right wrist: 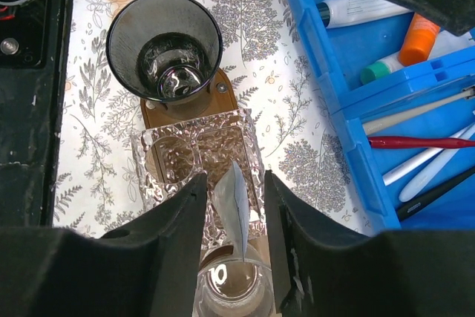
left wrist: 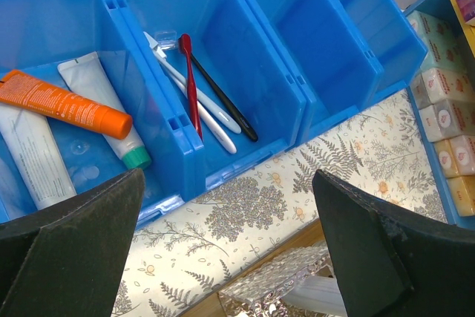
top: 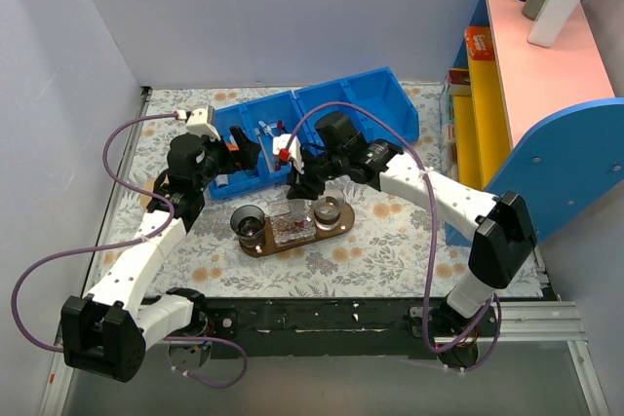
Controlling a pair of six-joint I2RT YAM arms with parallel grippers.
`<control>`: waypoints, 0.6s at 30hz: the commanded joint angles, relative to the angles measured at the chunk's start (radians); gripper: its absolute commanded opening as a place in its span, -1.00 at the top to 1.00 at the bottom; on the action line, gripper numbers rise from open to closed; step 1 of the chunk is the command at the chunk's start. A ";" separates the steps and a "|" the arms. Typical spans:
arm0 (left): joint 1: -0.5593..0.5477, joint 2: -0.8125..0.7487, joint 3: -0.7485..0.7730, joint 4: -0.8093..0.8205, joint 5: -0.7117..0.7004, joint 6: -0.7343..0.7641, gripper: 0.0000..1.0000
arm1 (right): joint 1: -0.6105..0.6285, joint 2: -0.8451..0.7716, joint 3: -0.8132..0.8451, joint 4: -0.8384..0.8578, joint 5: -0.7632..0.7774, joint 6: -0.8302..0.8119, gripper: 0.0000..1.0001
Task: Prepare toiletry sets of a toothbrush and toothpaste on the tray
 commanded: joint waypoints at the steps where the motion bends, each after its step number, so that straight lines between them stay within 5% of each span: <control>1: 0.001 -0.017 0.018 0.002 0.005 0.006 -0.96 | 0.004 -0.057 -0.017 0.048 0.024 -0.005 0.06; 18: 0.001 -0.053 0.010 0.009 -0.072 -0.012 -0.96 | 0.004 -0.184 -0.161 0.293 0.089 0.076 -0.14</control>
